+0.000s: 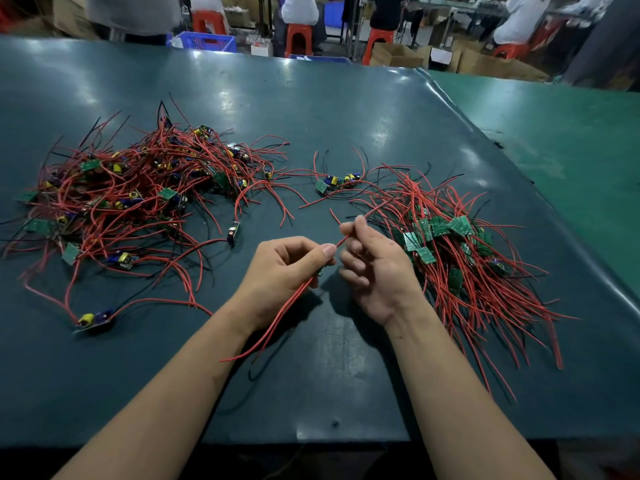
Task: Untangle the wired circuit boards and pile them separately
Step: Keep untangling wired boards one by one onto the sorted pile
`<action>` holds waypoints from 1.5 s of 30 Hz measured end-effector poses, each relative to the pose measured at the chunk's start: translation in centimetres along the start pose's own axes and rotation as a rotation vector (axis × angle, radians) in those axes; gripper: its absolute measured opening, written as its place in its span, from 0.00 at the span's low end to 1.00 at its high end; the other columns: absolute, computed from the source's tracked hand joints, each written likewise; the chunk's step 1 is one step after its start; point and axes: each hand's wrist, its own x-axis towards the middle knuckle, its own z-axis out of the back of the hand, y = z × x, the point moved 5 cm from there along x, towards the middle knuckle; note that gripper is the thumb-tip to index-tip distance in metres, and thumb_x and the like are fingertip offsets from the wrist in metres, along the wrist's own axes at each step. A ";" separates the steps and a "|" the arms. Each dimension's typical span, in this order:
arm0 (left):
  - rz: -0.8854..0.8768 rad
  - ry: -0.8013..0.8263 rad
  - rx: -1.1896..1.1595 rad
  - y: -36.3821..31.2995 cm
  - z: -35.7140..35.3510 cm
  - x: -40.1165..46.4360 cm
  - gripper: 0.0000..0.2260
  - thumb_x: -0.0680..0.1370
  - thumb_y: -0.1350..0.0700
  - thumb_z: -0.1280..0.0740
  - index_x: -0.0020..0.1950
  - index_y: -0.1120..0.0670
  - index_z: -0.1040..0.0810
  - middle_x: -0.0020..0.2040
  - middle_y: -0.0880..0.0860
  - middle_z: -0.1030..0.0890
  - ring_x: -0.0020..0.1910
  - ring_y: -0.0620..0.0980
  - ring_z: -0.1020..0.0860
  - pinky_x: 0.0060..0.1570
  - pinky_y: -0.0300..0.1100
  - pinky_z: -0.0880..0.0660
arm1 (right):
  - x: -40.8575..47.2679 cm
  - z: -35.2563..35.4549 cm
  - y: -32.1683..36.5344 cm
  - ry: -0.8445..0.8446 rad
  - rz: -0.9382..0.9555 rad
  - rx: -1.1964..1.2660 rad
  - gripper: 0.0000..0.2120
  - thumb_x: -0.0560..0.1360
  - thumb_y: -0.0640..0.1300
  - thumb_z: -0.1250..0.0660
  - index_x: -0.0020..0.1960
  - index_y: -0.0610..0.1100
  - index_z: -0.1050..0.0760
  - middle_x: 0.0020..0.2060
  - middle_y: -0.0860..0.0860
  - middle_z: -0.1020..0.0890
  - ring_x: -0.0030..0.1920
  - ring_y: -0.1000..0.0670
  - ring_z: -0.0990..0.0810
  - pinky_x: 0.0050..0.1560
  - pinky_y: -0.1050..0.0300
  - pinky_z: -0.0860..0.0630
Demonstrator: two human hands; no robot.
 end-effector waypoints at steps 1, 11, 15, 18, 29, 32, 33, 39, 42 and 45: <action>-0.010 0.004 -0.007 0.1 -0.1 0.0 0.11 0.71 0.50 0.28 0.37 0.59 0.19 0.23 0.46 0.28 0.21 0.41 0.32 0.24 0.31 0.36 | 0.1 0.0 -0.1 0.006 -0.005 0.030 0.12 0.77 0.50 0.37 0.42 0.41 0.24 0.26 0.53 0.32 0.22 0.57 0.37 0.17 0.67 0.43; -0.220 -0.205 0.310 -0.2 0.6 -0.4 0.06 0.73 0.57 0.25 0.36 0.53 0.18 0.28 0.59 0.23 0.26 0.46 0.31 0.29 0.38 0.34 | -0.1 0.0 -0.3 -0.034 0.148 -0.474 0.12 0.76 0.45 0.29 0.34 0.45 0.19 0.24 0.52 0.27 0.22 0.55 0.35 0.21 0.65 0.40; -0.211 -0.197 0.344 -0.2 0.6 -0.3 0.06 0.73 0.57 0.25 0.36 0.53 0.17 0.29 0.61 0.23 0.27 0.46 0.31 0.29 0.38 0.35 | -0.2 0.0 0.0 -0.039 0.139 -0.492 0.14 0.78 0.42 0.33 0.34 0.46 0.17 0.25 0.52 0.26 0.23 0.56 0.34 0.21 0.66 0.41; -0.175 -0.133 0.253 -0.2 0.4 -0.2 0.06 0.74 0.58 0.26 0.39 0.59 0.16 0.29 0.59 0.22 0.28 0.45 0.30 0.30 0.38 0.33 | -0.3 -0.1 0.0 -0.041 0.124 -0.456 0.14 0.79 0.41 0.35 0.37 0.45 0.17 0.25 0.54 0.25 0.23 0.55 0.36 0.21 0.68 0.42; -0.091 0.026 0.150 0.1 0.1 -0.2 0.07 0.75 0.60 0.28 0.36 0.56 0.17 0.26 0.44 0.23 0.26 0.37 0.31 0.28 0.29 0.35 | -0.1 0.3 0.2 -0.108 0.192 -0.498 0.11 0.77 0.34 0.38 0.42 0.45 0.20 0.26 0.53 0.24 0.21 0.56 0.33 0.20 0.67 0.40; -0.075 0.056 0.177 0.1 0.0 -0.4 0.06 0.75 0.59 0.28 0.37 0.56 0.16 0.28 0.45 0.21 0.27 0.38 0.29 0.30 0.30 0.34 | 0.1 0.7 0.4 -0.137 0.203 -0.445 0.11 0.77 0.33 0.39 0.45 0.43 0.21 0.27 0.49 0.23 0.21 0.55 0.34 0.20 0.66 0.40; -0.071 0.062 0.175 0.2 0.0 -0.4 0.06 0.75 0.59 0.28 0.38 0.57 0.16 0.27 0.45 0.22 0.27 0.37 0.29 0.29 0.29 0.34 | 0.1 0.6 0.3 -0.128 0.211 -0.430 0.10 0.78 0.32 0.40 0.47 0.42 0.22 0.26 0.50 0.23 0.20 0.55 0.34 0.20 0.66 0.39; -0.054 0.086 0.196 0.0 -0.2 -0.6 0.07 0.76 0.61 0.28 0.38 0.58 0.17 0.25 0.43 0.24 0.24 0.36 0.30 0.27 0.27 0.35 | 0.4 1.0 0.5 -0.150 0.239 -0.474 0.07 0.80 0.34 0.40 0.51 0.42 0.24 0.24 0.50 0.22 0.19 0.56 0.33 0.21 0.66 0.37; -0.049 0.071 0.211 -0.1 0.0 -0.6 0.08 0.76 0.60 0.28 0.36 0.57 0.17 0.25 0.44 0.24 0.24 0.37 0.31 0.27 0.29 0.35 | 0.2 1.2 0.9 -0.180 0.299 -0.689 0.08 0.80 0.35 0.39 0.51 0.44 0.22 0.32 0.50 0.19 0.23 0.57 0.29 0.23 0.66 0.34; -0.048 0.068 0.210 -0.1 0.0 -0.7 0.08 0.75 0.59 0.28 0.36 0.55 0.17 0.25 0.44 0.24 0.24 0.37 0.31 0.27 0.29 0.35 | 0.1 1.1 1.1 -0.135 0.257 -0.565 0.08 0.81 0.34 0.39 0.53 0.43 0.23 0.32 0.50 0.18 0.23 0.56 0.29 0.21 0.65 0.35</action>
